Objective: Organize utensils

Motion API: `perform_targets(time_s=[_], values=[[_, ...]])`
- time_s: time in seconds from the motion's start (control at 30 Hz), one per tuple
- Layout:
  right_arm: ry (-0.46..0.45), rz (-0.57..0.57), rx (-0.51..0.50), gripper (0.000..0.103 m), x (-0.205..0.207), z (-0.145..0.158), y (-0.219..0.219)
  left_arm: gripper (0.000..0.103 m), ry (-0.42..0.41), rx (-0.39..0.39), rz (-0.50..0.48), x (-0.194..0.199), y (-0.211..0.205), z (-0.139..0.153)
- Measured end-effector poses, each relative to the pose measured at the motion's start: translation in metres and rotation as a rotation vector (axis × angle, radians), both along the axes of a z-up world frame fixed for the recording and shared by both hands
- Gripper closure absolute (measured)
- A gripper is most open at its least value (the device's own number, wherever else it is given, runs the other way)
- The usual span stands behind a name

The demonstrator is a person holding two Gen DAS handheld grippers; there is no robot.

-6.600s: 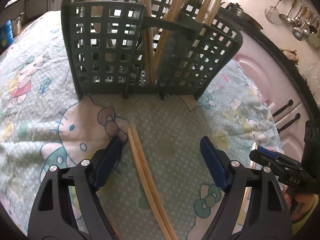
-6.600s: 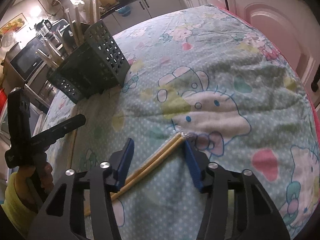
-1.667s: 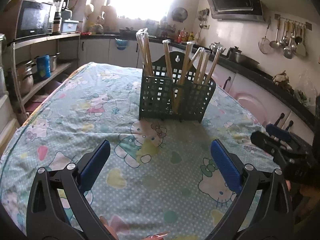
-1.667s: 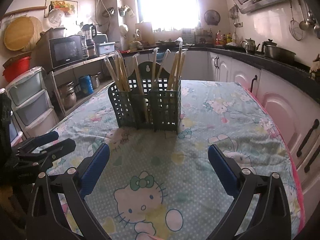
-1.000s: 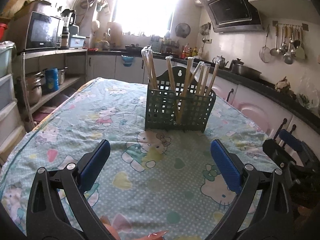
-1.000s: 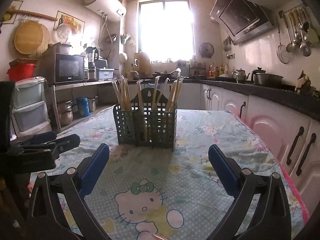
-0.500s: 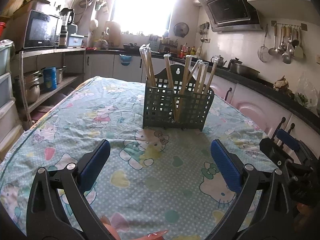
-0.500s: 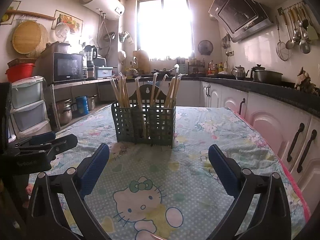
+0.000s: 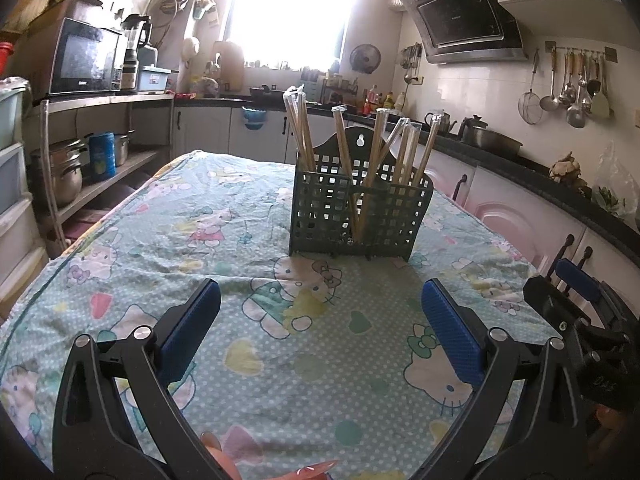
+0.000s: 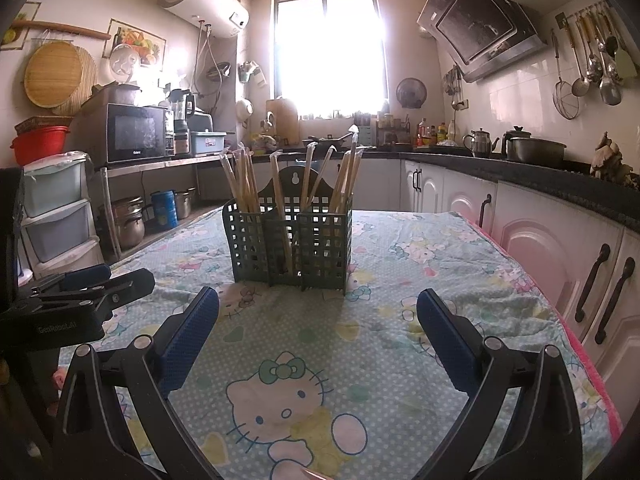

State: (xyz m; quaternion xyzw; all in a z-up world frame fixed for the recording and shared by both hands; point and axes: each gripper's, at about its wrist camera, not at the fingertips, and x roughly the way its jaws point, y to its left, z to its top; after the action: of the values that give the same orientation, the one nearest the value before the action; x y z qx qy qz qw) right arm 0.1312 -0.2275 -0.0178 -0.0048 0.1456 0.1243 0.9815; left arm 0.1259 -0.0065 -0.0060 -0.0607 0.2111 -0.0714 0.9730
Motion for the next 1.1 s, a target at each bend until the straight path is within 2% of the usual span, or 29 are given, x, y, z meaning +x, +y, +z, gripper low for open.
perform_targets(time_s=[1.1], values=[[0.013,0.002,-0.015,0.006,0.0022,-0.0048,0.0034,0.011,0.005,-0.002,0.0,0.0012,0.0035,-0.0023]])
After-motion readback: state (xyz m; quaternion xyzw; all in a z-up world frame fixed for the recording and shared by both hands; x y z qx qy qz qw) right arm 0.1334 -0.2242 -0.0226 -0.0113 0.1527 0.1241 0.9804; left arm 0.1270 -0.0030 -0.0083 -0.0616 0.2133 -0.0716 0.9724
